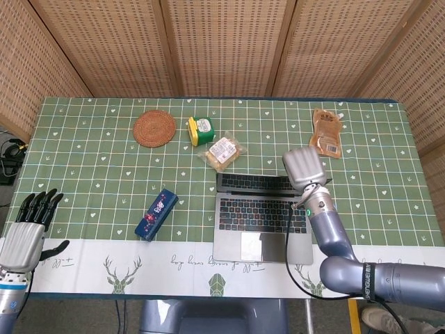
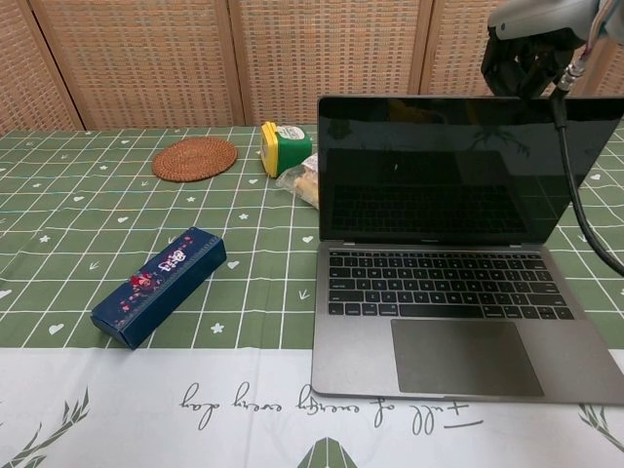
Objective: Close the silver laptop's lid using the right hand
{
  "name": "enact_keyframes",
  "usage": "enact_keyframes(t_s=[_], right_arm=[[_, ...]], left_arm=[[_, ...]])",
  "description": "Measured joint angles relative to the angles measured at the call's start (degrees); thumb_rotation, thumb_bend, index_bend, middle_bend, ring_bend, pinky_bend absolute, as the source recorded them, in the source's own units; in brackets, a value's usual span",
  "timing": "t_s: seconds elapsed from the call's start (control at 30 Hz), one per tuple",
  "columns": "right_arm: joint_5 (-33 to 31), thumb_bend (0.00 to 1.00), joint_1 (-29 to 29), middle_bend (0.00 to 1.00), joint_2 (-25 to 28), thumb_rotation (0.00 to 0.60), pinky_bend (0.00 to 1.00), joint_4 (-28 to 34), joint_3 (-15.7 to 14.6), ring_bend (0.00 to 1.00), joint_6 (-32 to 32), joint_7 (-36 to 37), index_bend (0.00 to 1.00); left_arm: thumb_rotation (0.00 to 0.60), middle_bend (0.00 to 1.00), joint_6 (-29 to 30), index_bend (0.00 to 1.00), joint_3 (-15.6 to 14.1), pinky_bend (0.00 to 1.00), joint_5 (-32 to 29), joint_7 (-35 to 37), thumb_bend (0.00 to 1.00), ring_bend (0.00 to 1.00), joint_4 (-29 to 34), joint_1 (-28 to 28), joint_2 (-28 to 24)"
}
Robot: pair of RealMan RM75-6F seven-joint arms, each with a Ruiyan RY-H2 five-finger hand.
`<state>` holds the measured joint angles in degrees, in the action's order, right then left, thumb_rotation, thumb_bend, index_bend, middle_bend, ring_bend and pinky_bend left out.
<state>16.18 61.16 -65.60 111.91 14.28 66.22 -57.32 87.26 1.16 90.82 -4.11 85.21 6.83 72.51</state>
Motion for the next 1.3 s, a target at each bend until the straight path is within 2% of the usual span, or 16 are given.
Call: enact_keyframes(t_s=[0.2,0.63,0.87,1.3], right_arm=[[-2.1,1.00,1.4,0.56,0.7,0.600,0.54,2.7,-0.5,0.50,2.4,-1.5,0.67],[-11.4,1.00,5.3,0.57,1.1,0.600,0.55,7.3,-1.4,0.50,6.8,-6.4,0.68],[-15.1,1.00,6.4,0.57,1.1,0.600,0.55,8.7,-1.5,0.50,7.2,-7.5,0.68],[-26.5,1.00,10.3,0.57,1.9,0.600,0.55,12.0,-0.8,0.50,7.5,-10.7,0.68]], left_arm=[[0.600,0.00,0.2,0.00,-0.2,0.00,0.3,0.3,0.13,0.00,0.2,-0.1,-0.3],[0.600,0.00,0.1,0.00,-0.5,0.00,0.6,0.8,0.13,0.00,0.5,-0.1,-0.7],[0.600,0.00,0.2,0.00,-0.5,0.00,0.8,0.9,0.13,0.00,0.6,-0.1,-0.8],[0.600,0.00,0.5,0.00,-0.7,0.00,1.2,1.3,0.13,0.00,0.8,-0.2,-0.9]])
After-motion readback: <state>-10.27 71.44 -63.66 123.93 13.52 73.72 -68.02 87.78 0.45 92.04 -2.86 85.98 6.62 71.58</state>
